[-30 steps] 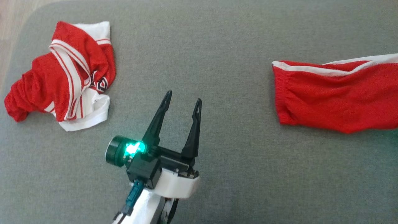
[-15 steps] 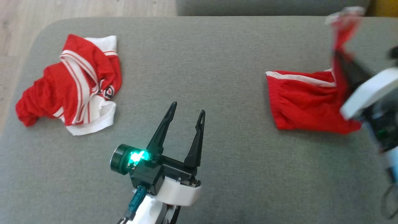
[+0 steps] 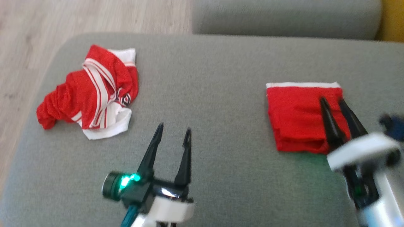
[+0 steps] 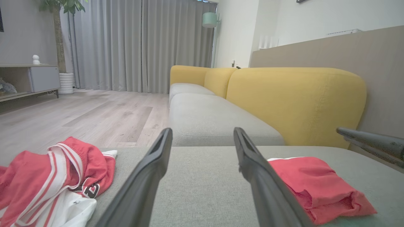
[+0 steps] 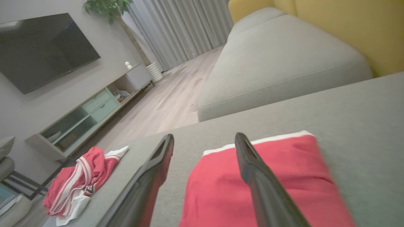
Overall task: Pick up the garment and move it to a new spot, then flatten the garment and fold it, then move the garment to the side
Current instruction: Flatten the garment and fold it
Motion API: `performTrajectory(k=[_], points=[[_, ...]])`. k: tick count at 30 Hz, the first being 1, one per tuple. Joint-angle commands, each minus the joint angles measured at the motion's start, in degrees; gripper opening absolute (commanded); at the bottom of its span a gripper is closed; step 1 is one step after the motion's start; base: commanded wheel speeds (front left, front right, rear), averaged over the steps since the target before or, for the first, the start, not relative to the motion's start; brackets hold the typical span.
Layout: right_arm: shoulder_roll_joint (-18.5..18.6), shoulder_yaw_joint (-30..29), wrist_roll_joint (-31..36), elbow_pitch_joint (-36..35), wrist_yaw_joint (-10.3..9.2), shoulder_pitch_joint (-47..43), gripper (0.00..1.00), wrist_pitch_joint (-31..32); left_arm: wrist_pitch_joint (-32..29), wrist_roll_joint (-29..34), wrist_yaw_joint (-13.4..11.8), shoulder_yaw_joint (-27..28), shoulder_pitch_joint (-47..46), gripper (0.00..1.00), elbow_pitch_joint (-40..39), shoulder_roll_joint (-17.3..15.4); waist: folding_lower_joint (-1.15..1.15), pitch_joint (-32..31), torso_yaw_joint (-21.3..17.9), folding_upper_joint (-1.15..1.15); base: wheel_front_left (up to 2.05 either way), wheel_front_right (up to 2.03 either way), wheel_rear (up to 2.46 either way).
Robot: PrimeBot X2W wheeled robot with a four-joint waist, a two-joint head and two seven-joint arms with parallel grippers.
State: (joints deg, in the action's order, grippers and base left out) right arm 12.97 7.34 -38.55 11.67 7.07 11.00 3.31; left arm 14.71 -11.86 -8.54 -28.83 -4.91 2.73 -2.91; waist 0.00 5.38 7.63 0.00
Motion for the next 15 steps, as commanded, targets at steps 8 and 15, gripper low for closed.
performTrajectory(k=[8, 15], points=[[-1.29, 0.0, 5.48, 0.21, 0.42, -13.58, 1.0, -9.62, 0.29, -1.69, -0.19, 8.53, 9.41, 1.0, -2.26, 0.0, 0.0, -8.45, -2.22, 0.0, 0.0, 0.0, 0.0], [-0.35, 2.06, 18.02, 4.45, 0.42, -18.02, 1.0, -18.14, 0.29, 1.6, 0.31, 13.61, 15.09, 1.0, -0.5, -0.12, 0.0, -12.27, -3.0, 0.0, 0.0, 0.0, 0.0]])
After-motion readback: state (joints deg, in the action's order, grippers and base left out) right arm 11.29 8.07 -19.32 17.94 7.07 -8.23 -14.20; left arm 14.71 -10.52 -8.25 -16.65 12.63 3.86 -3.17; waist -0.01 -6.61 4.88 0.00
